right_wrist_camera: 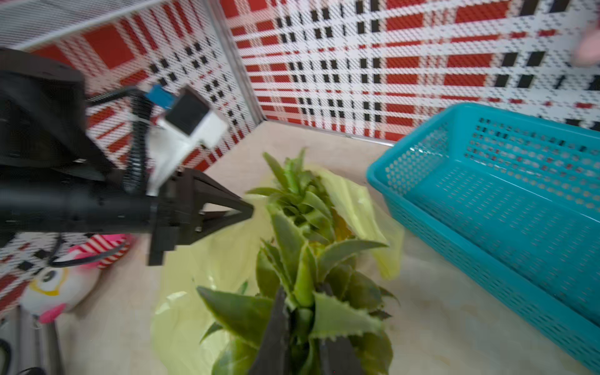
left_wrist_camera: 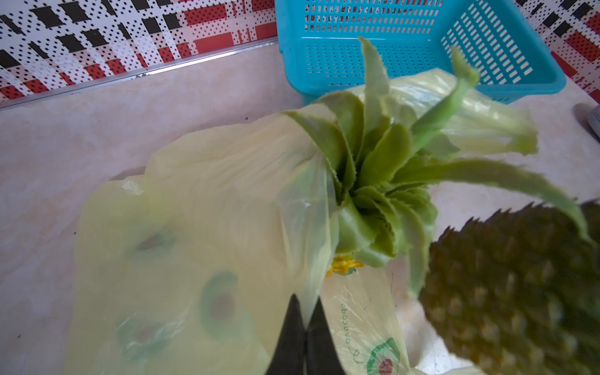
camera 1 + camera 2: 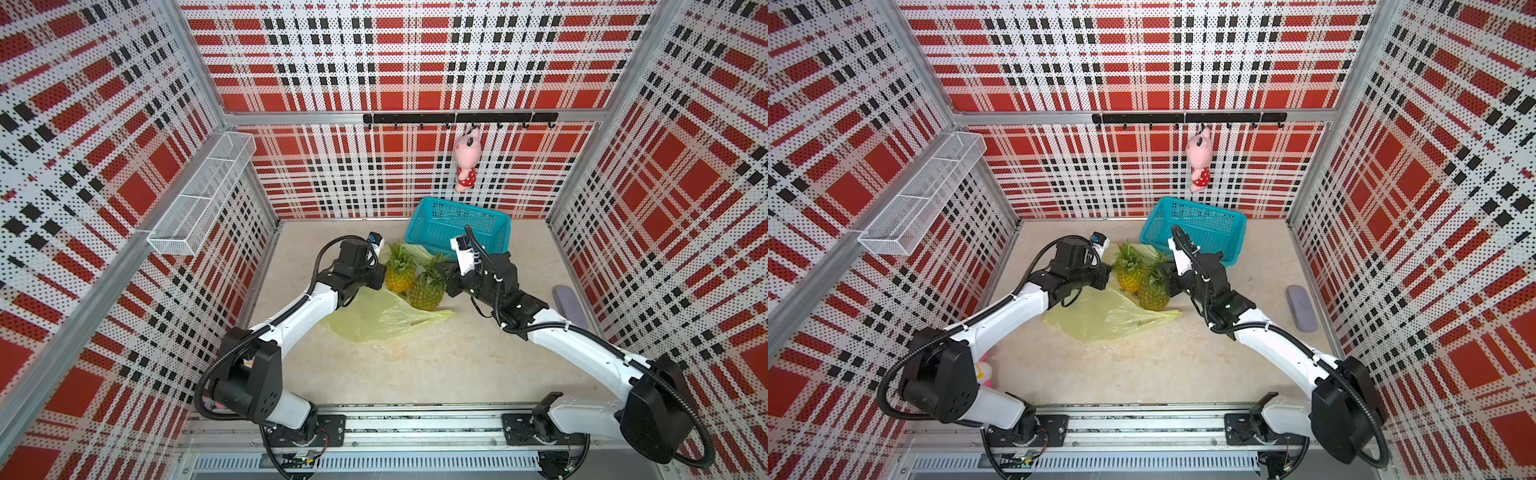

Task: Place the pineapple into a plastic bag & tie a knot
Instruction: Place the pineapple in the plastic bag.

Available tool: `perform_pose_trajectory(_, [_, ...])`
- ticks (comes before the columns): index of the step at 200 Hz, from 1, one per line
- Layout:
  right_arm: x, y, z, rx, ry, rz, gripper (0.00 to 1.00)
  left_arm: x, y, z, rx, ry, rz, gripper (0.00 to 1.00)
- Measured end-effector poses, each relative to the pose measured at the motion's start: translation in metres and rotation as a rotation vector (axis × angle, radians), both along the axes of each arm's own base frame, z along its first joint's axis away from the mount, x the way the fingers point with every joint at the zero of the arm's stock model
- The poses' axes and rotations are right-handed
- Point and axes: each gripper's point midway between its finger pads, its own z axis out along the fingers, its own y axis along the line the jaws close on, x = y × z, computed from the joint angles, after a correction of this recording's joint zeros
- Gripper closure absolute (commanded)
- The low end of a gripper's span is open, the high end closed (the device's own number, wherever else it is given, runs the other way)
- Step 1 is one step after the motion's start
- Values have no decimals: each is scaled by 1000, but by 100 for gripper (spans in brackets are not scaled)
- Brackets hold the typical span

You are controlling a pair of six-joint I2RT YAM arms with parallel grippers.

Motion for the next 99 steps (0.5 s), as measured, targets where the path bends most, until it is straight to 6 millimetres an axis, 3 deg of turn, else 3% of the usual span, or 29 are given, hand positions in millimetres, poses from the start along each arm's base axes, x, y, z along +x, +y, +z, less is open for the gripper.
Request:
perform_pose_trajectory(26, [-8,15,21,116,-66,72,100,1,0,1,-3,-5,1,100])
perform_pose_trajectory(46, [-3,26,21,156,-87,105,100,3,2,3,-11,-9,10,100])
perform_pose_trajectory(99, [6,67,-42,70,-44,169,100,16,17,11,-74,-23,55,100])
